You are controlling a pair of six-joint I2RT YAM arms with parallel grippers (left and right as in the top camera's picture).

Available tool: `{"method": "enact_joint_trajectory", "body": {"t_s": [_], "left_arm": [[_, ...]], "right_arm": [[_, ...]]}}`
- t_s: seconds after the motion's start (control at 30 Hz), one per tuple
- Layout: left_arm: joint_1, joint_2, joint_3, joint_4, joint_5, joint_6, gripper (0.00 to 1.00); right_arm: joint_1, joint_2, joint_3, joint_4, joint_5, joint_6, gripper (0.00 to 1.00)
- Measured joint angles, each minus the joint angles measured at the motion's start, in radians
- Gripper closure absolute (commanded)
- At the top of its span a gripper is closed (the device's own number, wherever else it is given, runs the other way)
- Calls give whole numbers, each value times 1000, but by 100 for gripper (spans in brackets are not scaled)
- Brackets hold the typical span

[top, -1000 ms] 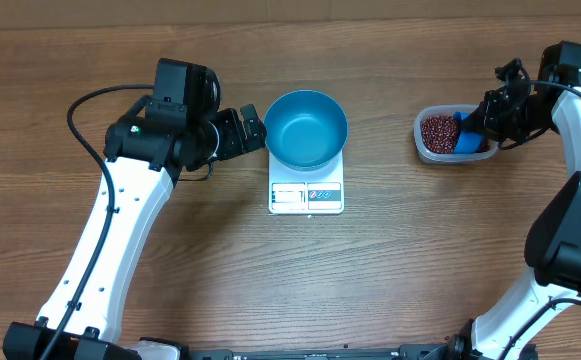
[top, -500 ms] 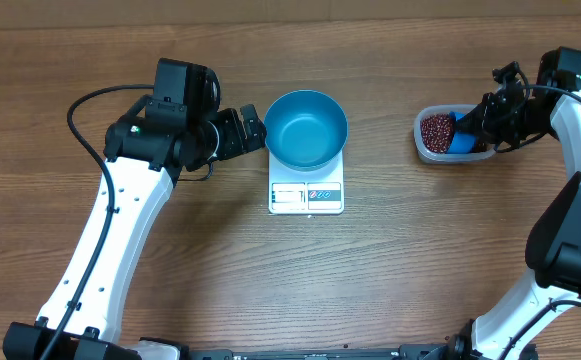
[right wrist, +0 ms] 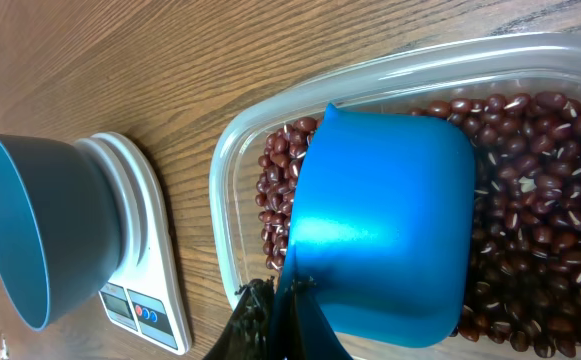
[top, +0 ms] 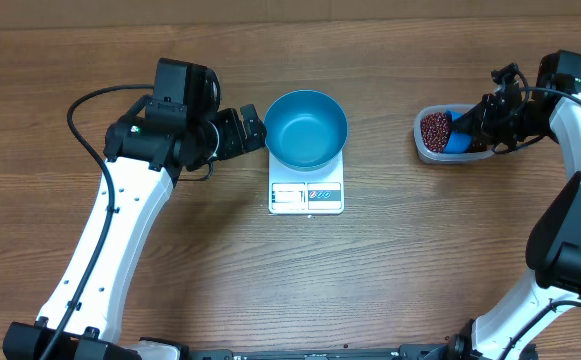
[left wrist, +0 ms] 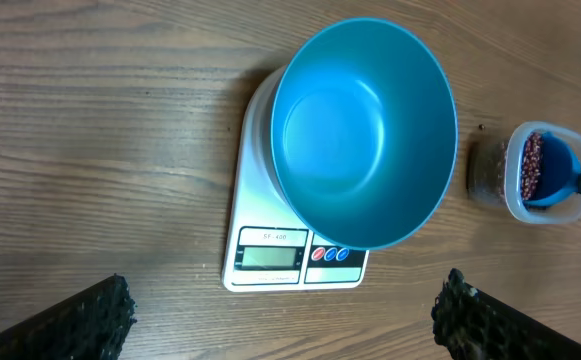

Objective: Scoop item into bowl and weigh 150g on scale

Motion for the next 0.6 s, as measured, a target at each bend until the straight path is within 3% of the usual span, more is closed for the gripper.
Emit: {"method": "enact_joint_trajectory", "body": {"t_s": [0.23, 0.6], "left_arm": [[0, 0, 0, 64, 0, 0, 0], [0, 0, 0, -91, 0, 66, 1]], "right_arm": [[0, 0, 0, 0, 3, 8, 96], [-22, 1, -6, -2, -30, 20, 96]]}}
